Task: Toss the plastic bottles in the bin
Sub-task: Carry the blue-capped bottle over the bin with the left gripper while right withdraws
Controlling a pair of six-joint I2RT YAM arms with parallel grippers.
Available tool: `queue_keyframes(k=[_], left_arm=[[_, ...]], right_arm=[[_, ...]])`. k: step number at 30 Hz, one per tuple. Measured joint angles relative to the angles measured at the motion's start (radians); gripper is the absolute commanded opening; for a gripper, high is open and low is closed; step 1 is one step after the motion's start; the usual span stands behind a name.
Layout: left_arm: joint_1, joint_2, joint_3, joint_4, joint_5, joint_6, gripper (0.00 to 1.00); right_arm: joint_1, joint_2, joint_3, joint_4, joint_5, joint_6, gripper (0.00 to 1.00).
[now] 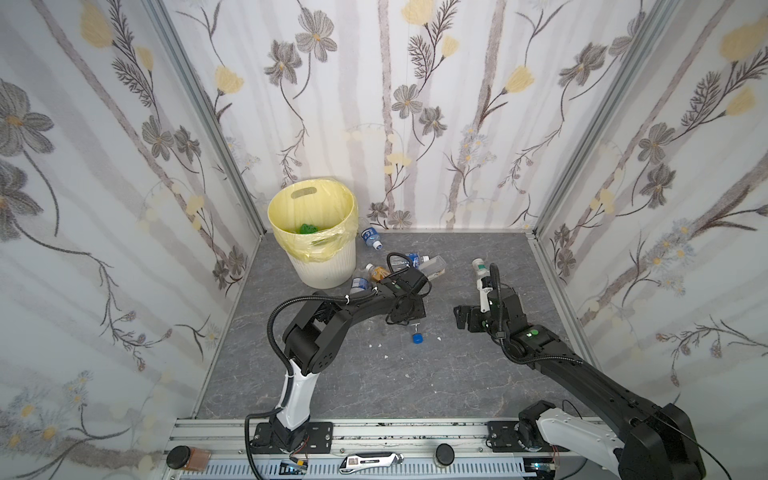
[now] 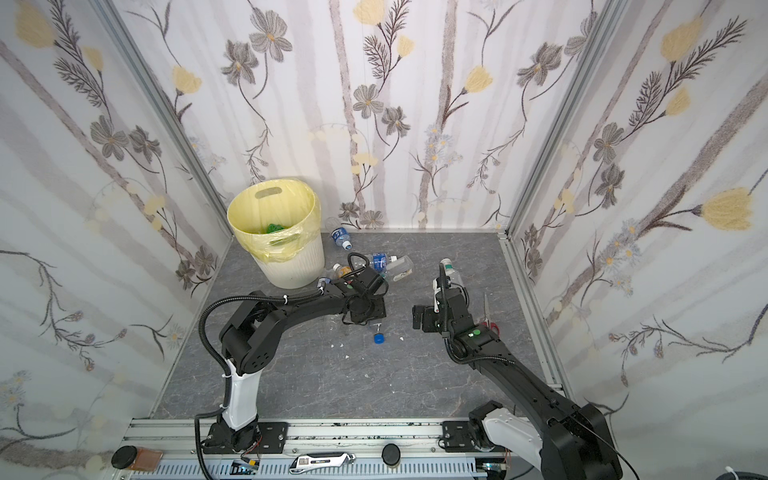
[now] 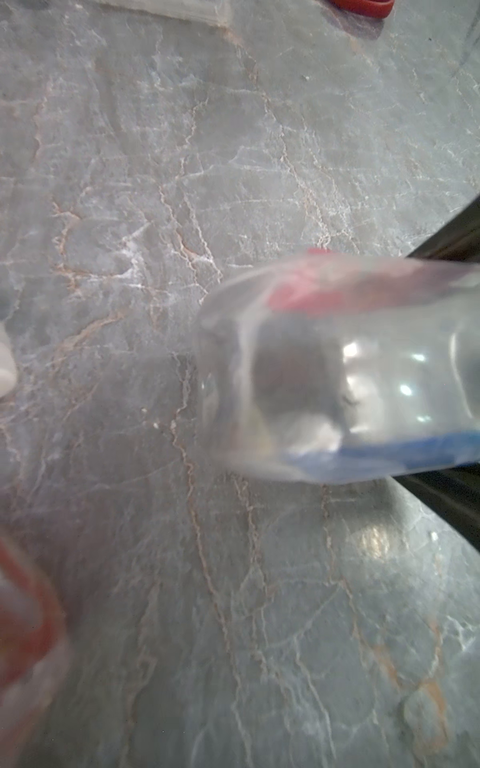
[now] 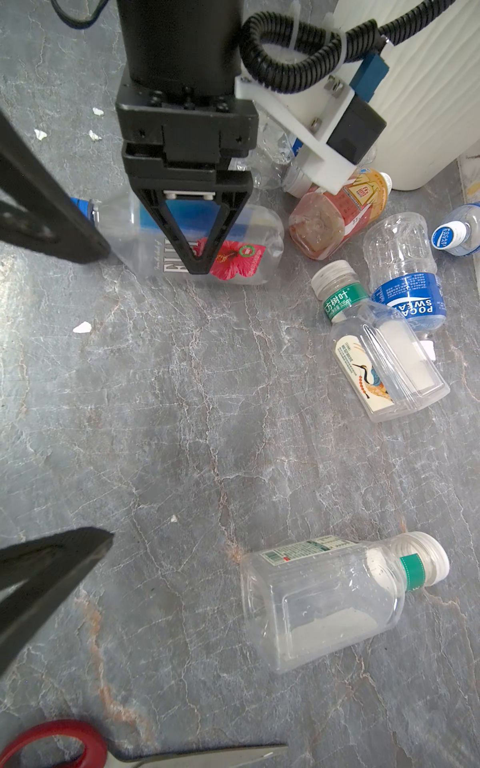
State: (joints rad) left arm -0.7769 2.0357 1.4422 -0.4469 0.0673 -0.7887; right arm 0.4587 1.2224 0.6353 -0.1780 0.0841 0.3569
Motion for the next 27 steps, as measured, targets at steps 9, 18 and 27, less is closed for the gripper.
queue_keyframes(k=[9, 18, 27], left_arm=[[0.001, -0.047, 0.087, -0.093, -0.064, 0.087, 0.55], [0.035, -0.122, 0.211, -0.155, -0.078, 0.137, 0.54], [0.074, -0.197, 0.285, -0.195, -0.097, 0.161, 0.53]], right_arm=[[0.000, -0.029, 0.011, 0.002, -0.051, -0.009, 1.00], [0.020, -0.059, 0.078, 0.050, -0.117, -0.011, 1.00], [0.053, -0.034, 0.169, 0.080, -0.134, -0.011, 1.00]])
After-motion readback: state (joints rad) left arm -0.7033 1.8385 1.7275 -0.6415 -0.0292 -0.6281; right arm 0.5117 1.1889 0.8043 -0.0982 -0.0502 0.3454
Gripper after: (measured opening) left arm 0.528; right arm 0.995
